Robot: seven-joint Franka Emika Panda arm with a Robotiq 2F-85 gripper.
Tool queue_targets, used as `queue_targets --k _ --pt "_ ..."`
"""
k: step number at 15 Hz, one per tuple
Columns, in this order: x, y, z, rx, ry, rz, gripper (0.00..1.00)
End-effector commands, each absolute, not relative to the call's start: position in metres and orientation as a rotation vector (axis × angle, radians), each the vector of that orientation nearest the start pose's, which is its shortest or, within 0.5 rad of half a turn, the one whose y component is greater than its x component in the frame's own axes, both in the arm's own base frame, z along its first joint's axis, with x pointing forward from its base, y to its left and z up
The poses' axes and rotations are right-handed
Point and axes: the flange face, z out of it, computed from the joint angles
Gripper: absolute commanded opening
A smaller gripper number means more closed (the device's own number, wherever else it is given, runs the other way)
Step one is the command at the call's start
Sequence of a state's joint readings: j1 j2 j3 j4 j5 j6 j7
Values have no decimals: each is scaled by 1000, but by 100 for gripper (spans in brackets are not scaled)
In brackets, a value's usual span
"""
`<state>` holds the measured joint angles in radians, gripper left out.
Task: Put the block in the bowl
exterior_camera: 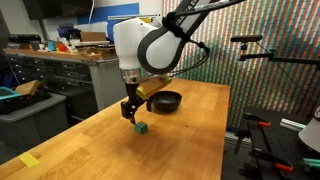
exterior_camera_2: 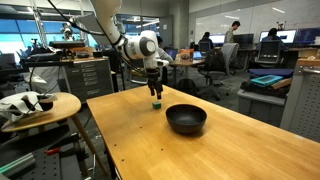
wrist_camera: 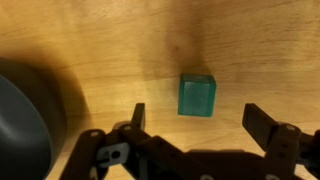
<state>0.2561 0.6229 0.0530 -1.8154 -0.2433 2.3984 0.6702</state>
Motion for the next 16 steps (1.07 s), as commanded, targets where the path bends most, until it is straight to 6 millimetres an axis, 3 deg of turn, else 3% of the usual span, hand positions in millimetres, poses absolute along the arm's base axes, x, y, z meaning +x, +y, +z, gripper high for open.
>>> queue_targets --k 1,8,9,11,16 --pt "638 198 176 -3231 319 -58 100" --pt "643 194 150 -3201 373 2 100" --pt "643 195 149 -3196 376 9 75" --pt "642 197 149 -3187 376 17 66" --pt "635 204 161 -3195 371 -7 27"
